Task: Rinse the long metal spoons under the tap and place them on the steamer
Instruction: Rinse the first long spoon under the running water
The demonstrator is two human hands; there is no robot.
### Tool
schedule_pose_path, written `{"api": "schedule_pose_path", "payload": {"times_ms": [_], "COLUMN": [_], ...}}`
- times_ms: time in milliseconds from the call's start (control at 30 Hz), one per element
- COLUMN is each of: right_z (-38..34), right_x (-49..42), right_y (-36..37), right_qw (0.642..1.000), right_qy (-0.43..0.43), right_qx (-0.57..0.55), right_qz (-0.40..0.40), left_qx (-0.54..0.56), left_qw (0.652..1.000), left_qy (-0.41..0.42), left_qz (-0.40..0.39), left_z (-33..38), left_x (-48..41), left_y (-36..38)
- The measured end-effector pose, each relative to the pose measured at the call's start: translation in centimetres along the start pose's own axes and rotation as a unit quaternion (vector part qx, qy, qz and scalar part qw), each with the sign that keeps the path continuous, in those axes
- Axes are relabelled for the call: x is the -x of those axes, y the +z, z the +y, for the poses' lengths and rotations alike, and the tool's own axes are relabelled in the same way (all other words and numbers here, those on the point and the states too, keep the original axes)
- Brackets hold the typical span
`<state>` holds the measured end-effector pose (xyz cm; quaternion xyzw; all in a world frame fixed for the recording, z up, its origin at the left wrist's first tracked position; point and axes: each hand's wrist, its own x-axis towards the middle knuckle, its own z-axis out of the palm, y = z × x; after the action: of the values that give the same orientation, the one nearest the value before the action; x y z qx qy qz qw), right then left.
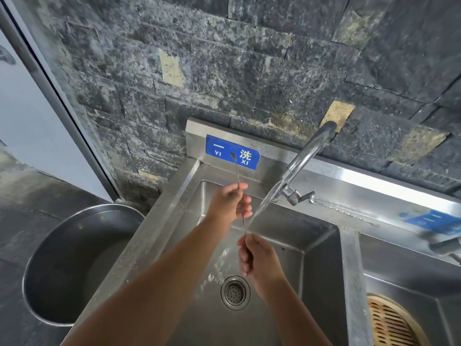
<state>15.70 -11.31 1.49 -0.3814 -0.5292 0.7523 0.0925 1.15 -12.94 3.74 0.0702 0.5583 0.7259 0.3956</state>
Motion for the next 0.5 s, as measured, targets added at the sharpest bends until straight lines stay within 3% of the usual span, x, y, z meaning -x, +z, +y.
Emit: {"api": "schedule_pose_path", "payload": {"times_ms": [133,200,367,500], "right_z": [2.0,3.0,0.8,-2.0], "right_x": [0.4,0.7,-0.5,-1.5], "right_y": [-0.3,-0.8,-1.7,-1.2], "right_qw": [0.997,0.993,0.987,0.967], "right_qy": [0.076,0.094,0.034,-0.044], "right_qx": [0.004,0.075,0.142,0.242], "right_qz": [-0.019,-0.015,0.073,0.068], "left_qx": [-0.047,-0.098,-0.2,-0.198], "left_qw": [0.999,0.995,0.98,0.98], "left_qy": [-0.01,-0.005,0.004,-0.009], "left_qz": [-0.018,-0.024,-0.01,0.005], "left_z": [-3.1,-4.5,-7.0,-7.5], "left_x": [2.8,4.1,6.3,7.6], "left_y": [-1.4,-2.2,-3.7,-4.5]}}
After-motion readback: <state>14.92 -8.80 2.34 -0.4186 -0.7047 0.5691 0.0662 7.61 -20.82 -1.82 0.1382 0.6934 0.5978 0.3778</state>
